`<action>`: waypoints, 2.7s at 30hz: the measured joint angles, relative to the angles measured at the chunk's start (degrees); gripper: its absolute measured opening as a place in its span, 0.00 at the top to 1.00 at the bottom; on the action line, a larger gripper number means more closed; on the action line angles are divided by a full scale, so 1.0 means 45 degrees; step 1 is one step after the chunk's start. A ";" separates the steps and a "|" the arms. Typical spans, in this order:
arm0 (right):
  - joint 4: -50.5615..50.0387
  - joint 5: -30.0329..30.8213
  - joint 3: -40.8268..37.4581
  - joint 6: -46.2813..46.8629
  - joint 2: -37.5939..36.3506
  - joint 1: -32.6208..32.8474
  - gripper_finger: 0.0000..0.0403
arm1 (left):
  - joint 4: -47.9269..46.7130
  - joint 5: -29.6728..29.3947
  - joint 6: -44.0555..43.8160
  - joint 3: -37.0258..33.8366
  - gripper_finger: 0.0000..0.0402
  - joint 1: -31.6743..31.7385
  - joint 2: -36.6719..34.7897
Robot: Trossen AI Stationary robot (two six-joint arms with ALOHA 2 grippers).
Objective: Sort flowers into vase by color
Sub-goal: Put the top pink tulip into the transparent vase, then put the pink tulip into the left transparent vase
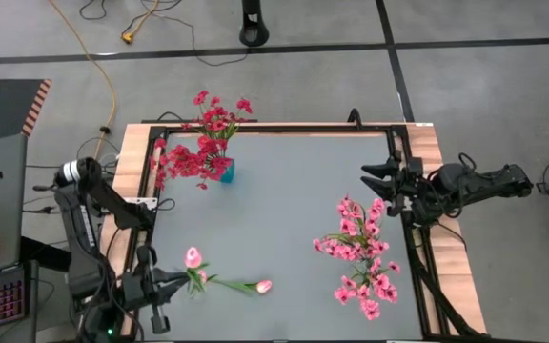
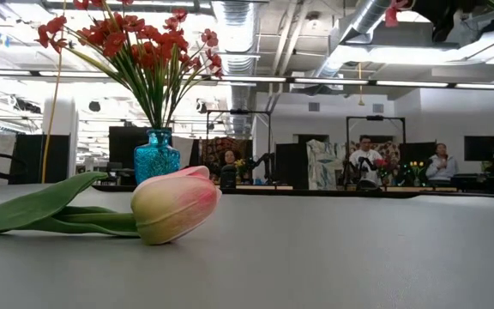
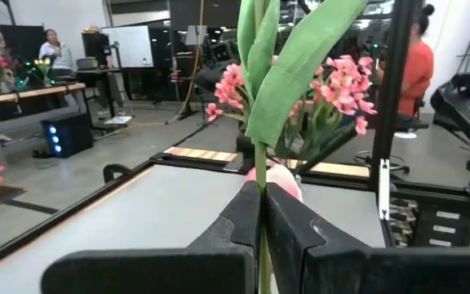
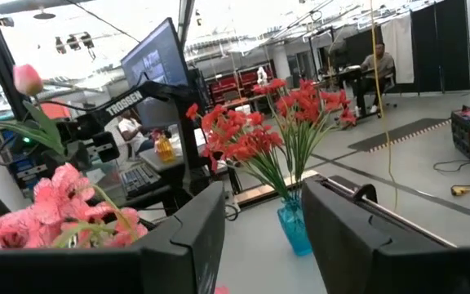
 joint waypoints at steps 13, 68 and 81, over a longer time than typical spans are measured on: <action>-0.2024 -0.0003 0.0000 -0.0038 0.0000 0.0000 0.76 | -0.2742 -0.0012 -0.3467 -0.0345 1.00 -0.0028 0.0583; 0.0515 -0.1049 -0.5124 0.0223 -0.2647 0.0010 0.95 | -0.2435 0.5917 -0.3101 -0.1686 0.59 -0.0183 -0.0883; -0.1310 -0.1690 -0.5129 -0.0703 -0.4624 0.0005 0.94 | -0.2447 0.6832 -0.2770 -0.1676 0.59 -0.0186 -0.3071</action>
